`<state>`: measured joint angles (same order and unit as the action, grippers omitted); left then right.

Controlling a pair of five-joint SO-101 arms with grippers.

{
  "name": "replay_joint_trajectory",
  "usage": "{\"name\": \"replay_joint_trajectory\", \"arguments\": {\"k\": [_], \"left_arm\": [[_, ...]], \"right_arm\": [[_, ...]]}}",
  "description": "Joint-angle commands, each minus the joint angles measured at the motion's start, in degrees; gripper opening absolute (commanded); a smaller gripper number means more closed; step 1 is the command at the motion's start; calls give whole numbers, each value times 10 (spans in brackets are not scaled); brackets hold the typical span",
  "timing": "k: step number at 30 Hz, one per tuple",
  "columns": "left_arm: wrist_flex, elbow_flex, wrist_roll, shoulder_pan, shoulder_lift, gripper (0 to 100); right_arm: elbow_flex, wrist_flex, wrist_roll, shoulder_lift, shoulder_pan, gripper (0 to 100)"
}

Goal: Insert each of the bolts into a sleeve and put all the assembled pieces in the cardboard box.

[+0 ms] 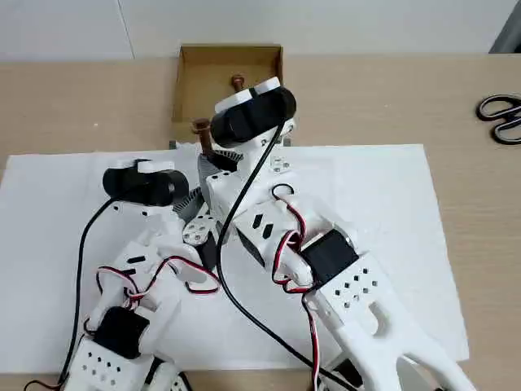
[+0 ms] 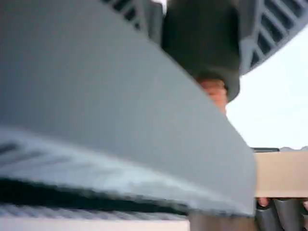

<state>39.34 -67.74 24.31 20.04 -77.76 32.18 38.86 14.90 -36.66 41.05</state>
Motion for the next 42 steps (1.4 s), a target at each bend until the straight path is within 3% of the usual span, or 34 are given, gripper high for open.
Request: {"name": "replay_joint_trajectory", "arguments": {"k": [1,4,10,15,20,27,33,38,42], "left_arm": [[-11,73,4,-15,-11,5],[-11,73,-17,-35,-13,5],[-11,74,-28,-38,-13,5],[-20,77,-28,-40,-11,5],[-52,74,-45,-96,-11,5],[-105,49,-65,-163,7,5],[-230,102,-62,-166,250,5],[-318,305,-62,-165,529,5],[-333,512,-62,-154,767,5]], "right_arm": [[1,38,2,3,18,5],[0,59,2,-7,25,42],[1,94,2,-39,58,376],[4,141,2,-61,65,391],[4,191,-11,-116,50,391],[4,217,-22,-200,-117,391],[3,243,-21,-206,-208,391],[4,267,-21,-261,-225,391],[4,291,-22,-299,-225,391]]}}
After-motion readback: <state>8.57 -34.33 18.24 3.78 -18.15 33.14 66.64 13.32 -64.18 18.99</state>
